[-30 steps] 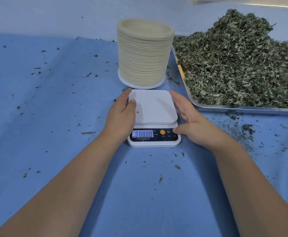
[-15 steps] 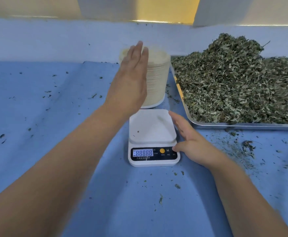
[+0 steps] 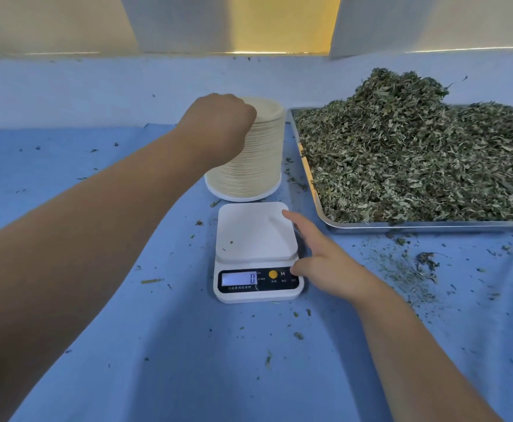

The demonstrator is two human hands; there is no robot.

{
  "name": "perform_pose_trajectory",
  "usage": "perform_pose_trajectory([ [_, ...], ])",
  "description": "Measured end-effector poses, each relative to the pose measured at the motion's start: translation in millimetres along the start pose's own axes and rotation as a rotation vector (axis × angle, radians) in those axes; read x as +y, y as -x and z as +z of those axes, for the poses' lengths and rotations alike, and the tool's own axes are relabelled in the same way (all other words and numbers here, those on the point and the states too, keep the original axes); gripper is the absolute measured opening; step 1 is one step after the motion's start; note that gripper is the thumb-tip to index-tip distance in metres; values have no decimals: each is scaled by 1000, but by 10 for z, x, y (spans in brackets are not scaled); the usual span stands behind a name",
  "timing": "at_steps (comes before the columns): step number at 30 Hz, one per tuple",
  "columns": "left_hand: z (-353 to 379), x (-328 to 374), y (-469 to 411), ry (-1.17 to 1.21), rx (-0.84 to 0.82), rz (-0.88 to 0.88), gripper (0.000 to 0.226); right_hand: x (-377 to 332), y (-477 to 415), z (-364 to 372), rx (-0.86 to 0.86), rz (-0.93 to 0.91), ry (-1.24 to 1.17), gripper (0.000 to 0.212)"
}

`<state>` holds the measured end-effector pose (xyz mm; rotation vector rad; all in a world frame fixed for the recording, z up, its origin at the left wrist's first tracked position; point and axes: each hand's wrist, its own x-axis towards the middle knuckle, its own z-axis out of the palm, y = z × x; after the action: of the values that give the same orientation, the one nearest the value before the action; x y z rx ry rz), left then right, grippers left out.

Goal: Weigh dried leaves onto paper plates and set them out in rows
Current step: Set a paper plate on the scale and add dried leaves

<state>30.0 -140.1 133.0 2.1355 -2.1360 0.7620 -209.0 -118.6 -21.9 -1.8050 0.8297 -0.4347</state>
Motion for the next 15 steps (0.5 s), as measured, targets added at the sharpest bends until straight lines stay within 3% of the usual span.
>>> perform_pose_trajectory([
  [6, 143, 44, 65, 166, 174, 25, 45, -21, 5, 0, 21, 31, -9, 93],
  [11, 151, 13, 52, 213, 166, -18, 38, -33, 14, 0, 14, 26, -12, 92],
  [15, 108, -18, 43, 271, 161, -62, 45, -12, 17, -3, 4, 18, -9, 92],
])
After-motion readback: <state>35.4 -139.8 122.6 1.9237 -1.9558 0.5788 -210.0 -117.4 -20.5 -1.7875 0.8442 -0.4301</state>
